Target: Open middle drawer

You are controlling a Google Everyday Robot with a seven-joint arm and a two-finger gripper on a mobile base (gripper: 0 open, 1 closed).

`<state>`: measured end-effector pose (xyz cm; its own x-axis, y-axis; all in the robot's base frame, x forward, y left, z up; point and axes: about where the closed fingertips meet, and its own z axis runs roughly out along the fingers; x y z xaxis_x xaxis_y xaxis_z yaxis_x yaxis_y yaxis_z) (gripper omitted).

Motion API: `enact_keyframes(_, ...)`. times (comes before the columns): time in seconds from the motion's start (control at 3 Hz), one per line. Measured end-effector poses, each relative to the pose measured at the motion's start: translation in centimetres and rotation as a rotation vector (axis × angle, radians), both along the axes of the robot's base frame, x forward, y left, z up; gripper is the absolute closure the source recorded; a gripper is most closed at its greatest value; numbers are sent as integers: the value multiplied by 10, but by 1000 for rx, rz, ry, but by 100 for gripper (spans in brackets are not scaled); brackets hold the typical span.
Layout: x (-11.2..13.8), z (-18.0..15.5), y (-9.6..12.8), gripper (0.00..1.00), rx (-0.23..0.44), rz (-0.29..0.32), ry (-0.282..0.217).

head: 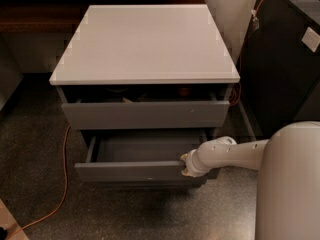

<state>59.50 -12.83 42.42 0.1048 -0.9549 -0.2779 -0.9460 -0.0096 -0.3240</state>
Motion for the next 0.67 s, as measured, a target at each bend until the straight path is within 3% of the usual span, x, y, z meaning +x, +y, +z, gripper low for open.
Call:
enact_keyframes(0.33, 0, 0, 0, 100, 0, 0, 0)
enact_keyframes(0.67, 0, 0, 0, 80, 0, 0, 0)
